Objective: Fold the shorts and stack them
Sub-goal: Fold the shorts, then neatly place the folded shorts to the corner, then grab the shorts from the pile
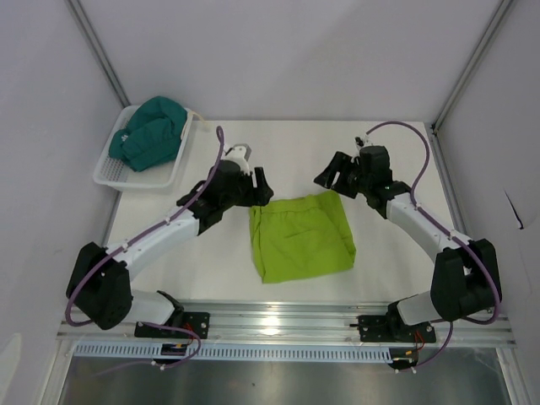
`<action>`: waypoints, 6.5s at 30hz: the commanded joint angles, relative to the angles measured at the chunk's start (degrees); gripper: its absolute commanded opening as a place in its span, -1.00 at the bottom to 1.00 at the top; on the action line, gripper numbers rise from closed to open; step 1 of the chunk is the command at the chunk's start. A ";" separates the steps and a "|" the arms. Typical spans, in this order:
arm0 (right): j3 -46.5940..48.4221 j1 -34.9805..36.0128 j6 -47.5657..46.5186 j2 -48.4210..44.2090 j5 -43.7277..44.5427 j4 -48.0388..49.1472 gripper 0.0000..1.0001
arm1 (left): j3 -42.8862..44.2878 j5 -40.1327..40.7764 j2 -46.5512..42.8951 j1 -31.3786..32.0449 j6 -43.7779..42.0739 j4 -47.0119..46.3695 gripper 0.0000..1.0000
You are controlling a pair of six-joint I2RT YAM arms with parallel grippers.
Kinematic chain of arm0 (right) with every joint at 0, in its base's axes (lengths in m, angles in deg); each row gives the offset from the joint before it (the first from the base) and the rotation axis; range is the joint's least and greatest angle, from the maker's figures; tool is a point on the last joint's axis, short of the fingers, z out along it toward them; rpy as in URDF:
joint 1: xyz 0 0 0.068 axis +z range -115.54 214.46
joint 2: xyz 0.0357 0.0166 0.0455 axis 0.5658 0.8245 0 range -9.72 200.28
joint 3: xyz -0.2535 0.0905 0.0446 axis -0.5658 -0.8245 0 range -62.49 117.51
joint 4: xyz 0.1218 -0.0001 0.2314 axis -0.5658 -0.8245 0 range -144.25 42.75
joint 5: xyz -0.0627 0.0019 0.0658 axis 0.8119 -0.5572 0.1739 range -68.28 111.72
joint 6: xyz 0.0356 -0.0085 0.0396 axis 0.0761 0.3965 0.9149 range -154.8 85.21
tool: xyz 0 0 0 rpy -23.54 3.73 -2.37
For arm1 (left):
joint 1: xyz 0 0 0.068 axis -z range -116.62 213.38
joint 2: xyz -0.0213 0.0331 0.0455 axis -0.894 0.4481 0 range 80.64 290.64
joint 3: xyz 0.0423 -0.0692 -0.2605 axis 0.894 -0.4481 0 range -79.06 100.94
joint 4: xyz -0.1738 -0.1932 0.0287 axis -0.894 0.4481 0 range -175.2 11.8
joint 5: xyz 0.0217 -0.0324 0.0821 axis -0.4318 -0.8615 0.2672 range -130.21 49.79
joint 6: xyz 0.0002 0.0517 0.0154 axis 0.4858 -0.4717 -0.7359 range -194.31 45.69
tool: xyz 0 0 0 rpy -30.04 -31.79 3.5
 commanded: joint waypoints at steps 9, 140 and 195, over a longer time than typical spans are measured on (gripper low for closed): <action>-1.74 -1.16 -16.05 -0.63 2.00 -15.56 0.99 | -20.56 -3.78 -6.26 1.40 12.99 -4.77 0.98; 6.20 -8.02 -36.80 24.60 29.95 -16.26 0.74 | -21.35 10.37 -16.21 17.57 12.39 -2.23 0.98; -27.14 8.42 -15.63 -11.26 22.83 27.86 0.99 | 3.09 0.96 -7.34 -42.89 39.50 8.86 0.98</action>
